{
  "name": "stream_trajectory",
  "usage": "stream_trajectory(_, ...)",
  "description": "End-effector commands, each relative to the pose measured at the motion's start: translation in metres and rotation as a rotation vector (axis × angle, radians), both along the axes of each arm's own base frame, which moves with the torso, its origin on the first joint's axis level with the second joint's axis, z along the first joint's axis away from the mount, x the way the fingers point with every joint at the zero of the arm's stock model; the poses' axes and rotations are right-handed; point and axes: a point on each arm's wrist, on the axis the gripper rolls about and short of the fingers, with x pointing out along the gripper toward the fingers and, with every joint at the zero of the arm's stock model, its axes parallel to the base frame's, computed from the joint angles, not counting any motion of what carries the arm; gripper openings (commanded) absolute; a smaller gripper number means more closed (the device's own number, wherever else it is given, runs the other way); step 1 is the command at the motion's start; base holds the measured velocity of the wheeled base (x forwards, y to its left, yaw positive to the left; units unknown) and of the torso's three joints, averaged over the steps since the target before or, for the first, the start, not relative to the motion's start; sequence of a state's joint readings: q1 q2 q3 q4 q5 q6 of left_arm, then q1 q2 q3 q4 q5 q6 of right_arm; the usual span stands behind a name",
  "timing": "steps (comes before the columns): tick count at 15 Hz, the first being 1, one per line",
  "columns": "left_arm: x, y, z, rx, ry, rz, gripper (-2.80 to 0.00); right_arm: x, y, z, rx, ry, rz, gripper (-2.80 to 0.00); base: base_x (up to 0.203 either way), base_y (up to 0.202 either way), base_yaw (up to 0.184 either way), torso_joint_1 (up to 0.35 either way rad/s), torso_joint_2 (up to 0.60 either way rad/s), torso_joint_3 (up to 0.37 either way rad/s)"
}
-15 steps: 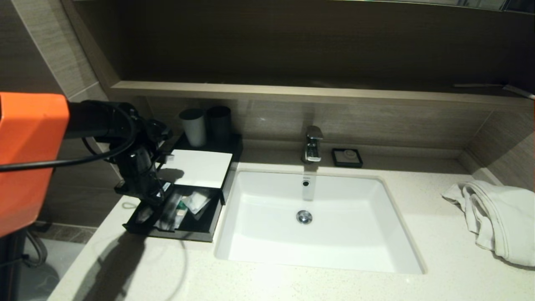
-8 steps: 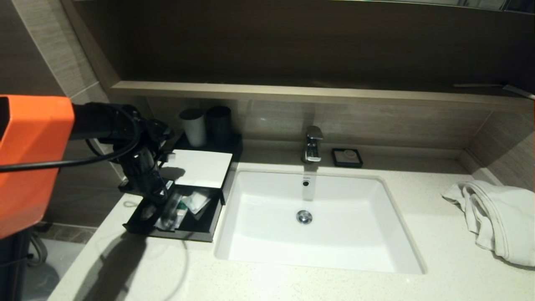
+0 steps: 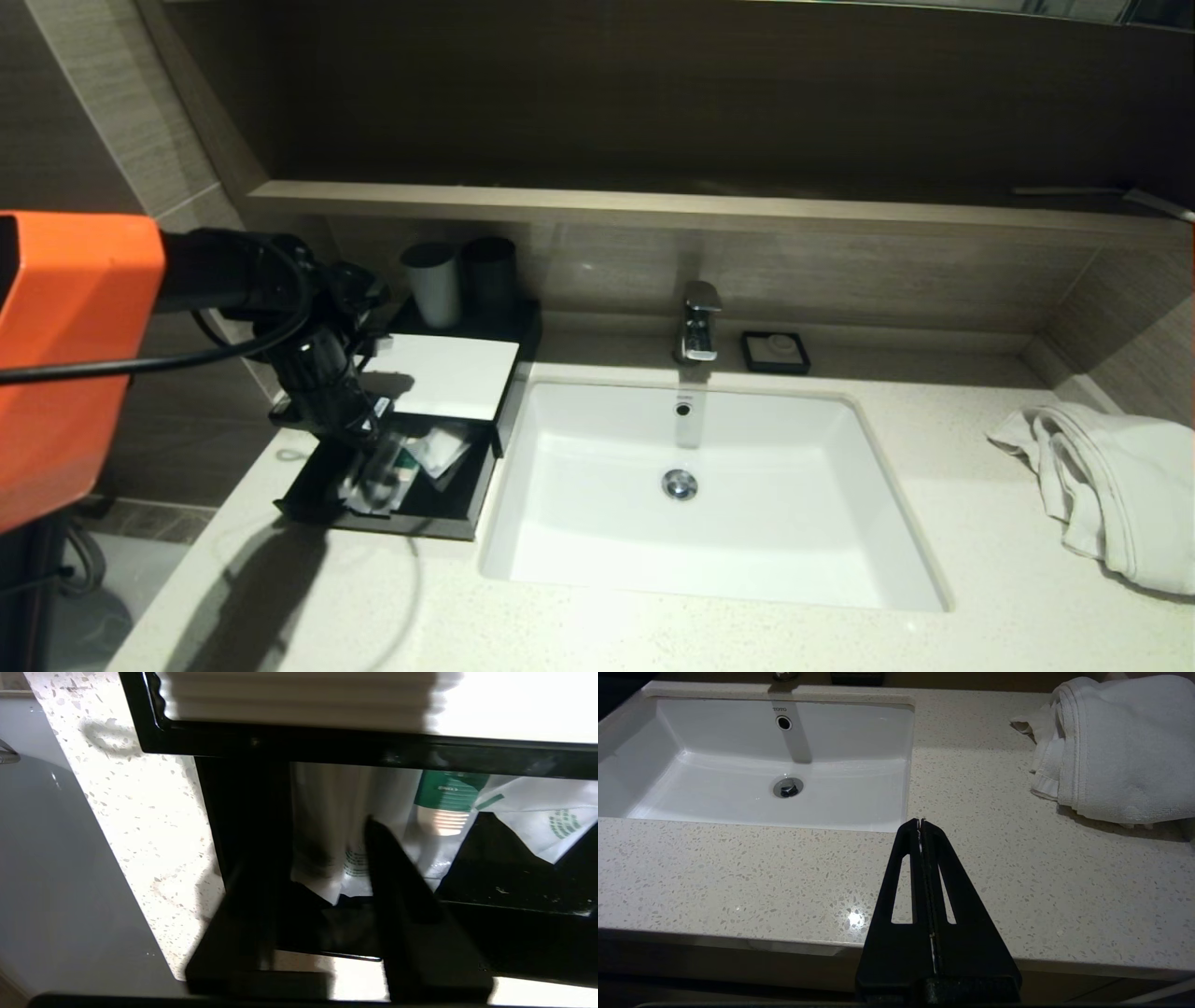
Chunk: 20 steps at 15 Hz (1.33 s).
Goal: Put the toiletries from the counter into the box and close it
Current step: Place the bathroom toiletry into the drawer, then close the drawer
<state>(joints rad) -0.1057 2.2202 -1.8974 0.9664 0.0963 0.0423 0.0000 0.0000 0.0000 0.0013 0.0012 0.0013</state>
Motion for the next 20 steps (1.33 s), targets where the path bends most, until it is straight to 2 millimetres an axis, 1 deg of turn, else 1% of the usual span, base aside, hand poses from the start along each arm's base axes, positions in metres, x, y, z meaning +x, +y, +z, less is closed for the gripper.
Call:
stream_trajectory(1,-0.002,0.0,0.004,-0.002,-0.004,0.001,0.0,0.0,0.0,0.0,0.0,0.0,0.0,-2.8,0.0,0.0,0.0,0.0,0.0,0.0)
stream_trajectory(5,-0.008,0.001,0.015,-0.008,-0.026,0.008,0.0,0.0,0.0,0.0,0.0,0.0,0.0,-2.8,0.0,0.0,0.0,0.0,0.0,0.0)
stream_trajectory(7,-0.016,0.001,0.029,-0.015,-0.055,0.019,0.0,0.0,0.0,0.0,0.0,0.0,0.0,-2.8,0.0,0.0,0.0,0.0,0.0,0.0)
stream_trajectory(10,-0.032,0.003,0.047,-0.02,-0.081,0.023,0.0,0.0,0.0,0.0,0.0,0.0,0.001,-2.8,0.0,0.0,0.0,0.0,0.0,0.0)
stream_trajectory(12,-0.05,0.005,0.059,-0.025,-0.098,0.022,0.0,0.0,0.0,0.0,0.0,0.0,0.002,-2.8,0.0,0.0,0.0,0.0,0.0,0.0)
stream_trajectory(13,-0.055,0.006,0.061,-0.031,-0.097,0.02,0.0,0.0,0.0,0.0,0.0,0.0,0.0,-2.8,0.0,0.0,0.0,0.0,0.0,0.0)
stream_trajectory(14,-0.063,0.006,0.068,-0.05,-0.111,0.015,-2.8,0.0,0.0,0.0,0.0,0.0,0.0,-2.8,0.0,0.0,0.0,0.0,0.0,0.0)
stream_trajectory(15,-0.074,0.008,0.077,-0.067,-0.131,0.011,-2.8,0.0,0.0,0.0,0.0,0.0,0.001,-2.8,0.0,0.0,0.0,0.0,0.0,0.0)
stream_trajectory(16,-0.085,0.01,0.082,-0.075,-0.132,0.009,-2.8,0.0,0.0,0.0,0.0,0.0,0.0,-2.8,0.0,0.0,0.0,0.0,0.0,0.0)
stream_trajectory(18,-0.101,0.012,0.078,-0.074,-0.101,0.008,-2.8,0.0,0.0,0.0,0.0,0.0,0.0,-2.8,0.0,0.0,0.0,0.0,0.0,0.0)
stream_trajectory(20,-0.111,0.014,0.069,-0.068,-0.051,0.012,-2.8,0.0,0.0,0.0,0.0,0.0,0.0,-2.8,0.0,0.0,0.0,0.0,0.0,0.0)
